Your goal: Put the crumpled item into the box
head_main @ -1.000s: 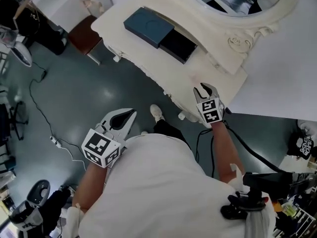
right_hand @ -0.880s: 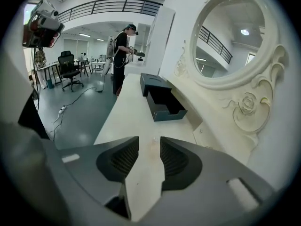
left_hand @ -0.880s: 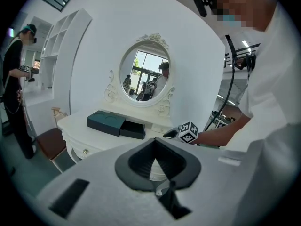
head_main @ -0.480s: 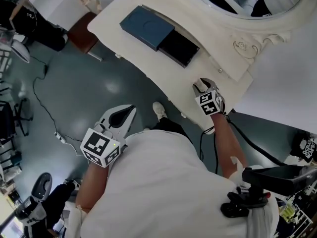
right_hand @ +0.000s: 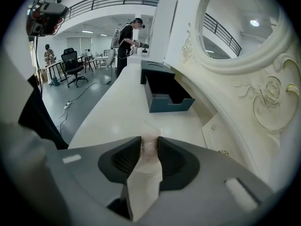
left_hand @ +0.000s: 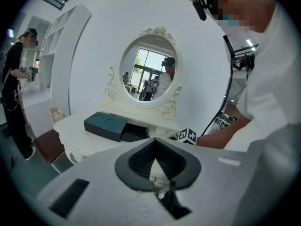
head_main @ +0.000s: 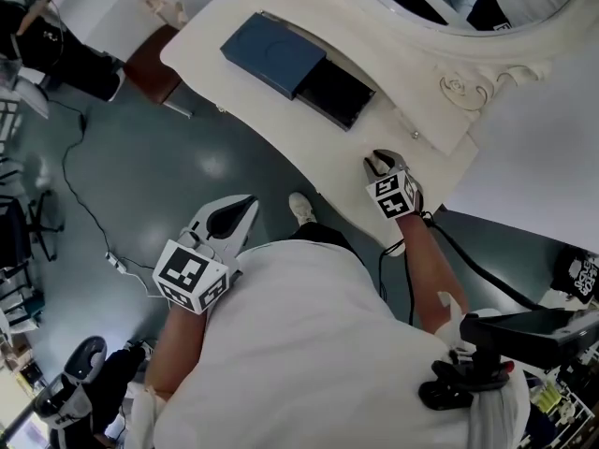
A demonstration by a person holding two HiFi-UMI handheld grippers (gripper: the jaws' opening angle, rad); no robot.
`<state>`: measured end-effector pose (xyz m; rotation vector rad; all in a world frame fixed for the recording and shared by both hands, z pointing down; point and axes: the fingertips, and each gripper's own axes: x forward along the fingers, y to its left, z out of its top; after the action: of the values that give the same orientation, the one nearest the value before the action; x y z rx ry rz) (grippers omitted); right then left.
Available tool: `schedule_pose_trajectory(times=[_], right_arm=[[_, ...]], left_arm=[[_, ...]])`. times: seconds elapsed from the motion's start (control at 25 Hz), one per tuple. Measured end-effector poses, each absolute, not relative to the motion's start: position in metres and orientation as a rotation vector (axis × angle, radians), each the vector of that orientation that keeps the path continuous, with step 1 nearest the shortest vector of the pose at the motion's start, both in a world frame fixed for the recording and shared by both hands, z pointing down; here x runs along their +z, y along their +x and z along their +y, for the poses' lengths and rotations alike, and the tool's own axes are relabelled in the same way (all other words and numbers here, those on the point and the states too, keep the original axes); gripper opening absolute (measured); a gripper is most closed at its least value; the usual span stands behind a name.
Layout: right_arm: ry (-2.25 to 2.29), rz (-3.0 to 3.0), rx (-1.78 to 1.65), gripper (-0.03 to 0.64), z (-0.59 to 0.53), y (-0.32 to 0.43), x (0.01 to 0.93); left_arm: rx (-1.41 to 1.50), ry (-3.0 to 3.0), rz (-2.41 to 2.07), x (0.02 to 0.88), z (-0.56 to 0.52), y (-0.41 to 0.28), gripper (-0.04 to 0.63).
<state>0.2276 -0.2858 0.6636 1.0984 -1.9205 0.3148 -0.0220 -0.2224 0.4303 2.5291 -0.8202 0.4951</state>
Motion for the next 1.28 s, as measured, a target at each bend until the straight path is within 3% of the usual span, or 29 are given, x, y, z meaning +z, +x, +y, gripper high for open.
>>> schedule_pose_trajectory(times=[0.8,1.28], right_arm=[[1.178,-2.023,0.229,0.109,-0.341,0.201,0.587],[1.101,-2.028,0.185,0.109,-0.418,0.169,0.596]], left_arm=[[0.455,2.53,-0.858,0.427,-0.226,-0.037,0.002],[0.444,2.432,-1.02,0.428,-0.231,-0.074,0.002]])
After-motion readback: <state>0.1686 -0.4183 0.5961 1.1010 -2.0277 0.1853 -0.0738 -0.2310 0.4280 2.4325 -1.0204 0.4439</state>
